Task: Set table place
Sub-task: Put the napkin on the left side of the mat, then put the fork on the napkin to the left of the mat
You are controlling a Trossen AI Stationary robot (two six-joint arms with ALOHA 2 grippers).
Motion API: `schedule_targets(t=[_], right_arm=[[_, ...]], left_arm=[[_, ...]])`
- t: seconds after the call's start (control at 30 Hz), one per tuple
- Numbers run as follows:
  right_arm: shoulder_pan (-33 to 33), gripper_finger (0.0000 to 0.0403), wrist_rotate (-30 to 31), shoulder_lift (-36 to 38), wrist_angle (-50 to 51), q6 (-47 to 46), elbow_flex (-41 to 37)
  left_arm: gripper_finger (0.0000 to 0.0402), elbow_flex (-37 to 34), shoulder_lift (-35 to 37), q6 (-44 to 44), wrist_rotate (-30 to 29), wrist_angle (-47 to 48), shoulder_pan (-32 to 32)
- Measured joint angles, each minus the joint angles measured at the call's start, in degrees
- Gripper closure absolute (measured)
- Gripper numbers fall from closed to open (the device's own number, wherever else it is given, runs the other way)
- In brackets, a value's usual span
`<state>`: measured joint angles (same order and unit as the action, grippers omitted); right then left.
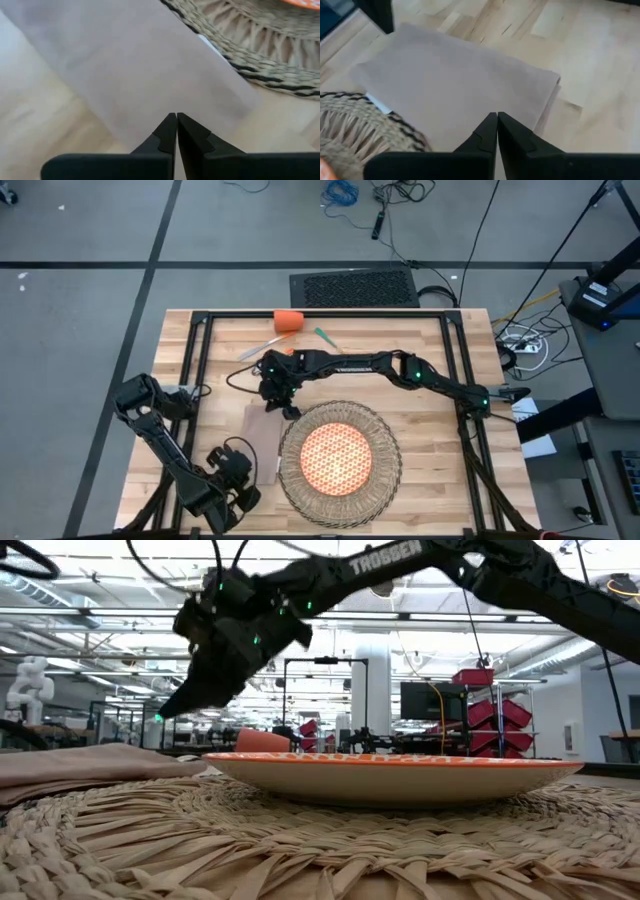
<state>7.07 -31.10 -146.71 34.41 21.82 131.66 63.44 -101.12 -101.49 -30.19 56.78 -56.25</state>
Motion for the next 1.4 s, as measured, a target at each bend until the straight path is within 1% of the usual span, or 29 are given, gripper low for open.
schedule_targets(t=[0.1, 0.2, 0.3, 0.37, 0.5, 0.57, 0.63, 0.77, 0.87, 1.0, 1.13, 1.23, 1.4], right_arm=[[0.13, 0.0403, 4.25, 1.79, 3.4, 1.05, 0.2], [1.94, 0.0403, 10.38, 3.1, 9.82, 0.89, 0.17], [4.31, 0.0403, 16.28, 4.51, 17.79, -1.19, 0.17], [6.11, 0.0403, 17.98, 5.44, 23.55, -2.23, 0.17], [9.73, 0.04, 21.42, 6.96, 32.5, -4.49, 0.13], [11.41, 0.0391, 24.47, 8.34, 35.74, -5.28, 0.13], [13.21, 0.0376, 26.19, 9.51, 38.55, -6.12, 0.14], [16.47, 0.0335, 26.6, 9.8, 42.63, -7.99, -0.32], [17.95, 0.0302, 26.24, 9.33, 43.75, -8.81, -0.31], [18.54, 0.0265, 24.74, 7.93, 44.83, -8.7, -0.31], [19.26, 0.0241, 24.57, 7.59, 45.62, -8.23, -0.31], [20.33, 0.0232, 25.03, 7.32, 46.12, -8.63, -0.31], [22.2, 0.0229, 24.82, 7.41, 44.88, -11.0, -1.3]], left_arm=[[0.0401, 0.74, 0.0, 0.02, -1.11, 3.71, -0.02], [0.0402, 0.87, 0.09, 0.0, -1.89, 9.18, -0.02], [0.04, 0.87, 0.18, -0.17, -2.92, 15.62, 0.0], [0.0392, 0.65, 0.57, -1.33, -4.24, 19.87, -0.02], [0.0347, -1.9, 3.08, -4.4, -8.0, 24.34, -0.04], [0.0316, -3.67, 4.71, -5.73, -9.46, 24.81, -0.09], [0.0282, -5.68, 6.34, -6.48, -10.12, 24.11, -0.17], [0.0231, -9.72, 7.93, -7.65, -10.19, 20.3, -0.66], [0.0212, -12.6, 8.09, -7.56, -10.15, 15.93, -0.92], [0.0208, -15.33, 8.07, -7.13, -10.25, 10.65, -0.9], [0.0207, -16.63, 8.07, -5.96, -10.69, 7.92, -0.9], [0.0207, -17.22, 8.07, -5.66, -11.08, 7.44, -0.9], [0.0207, -17.25, 8.07, -5.55, -14.59, 6.87, -1.2]])
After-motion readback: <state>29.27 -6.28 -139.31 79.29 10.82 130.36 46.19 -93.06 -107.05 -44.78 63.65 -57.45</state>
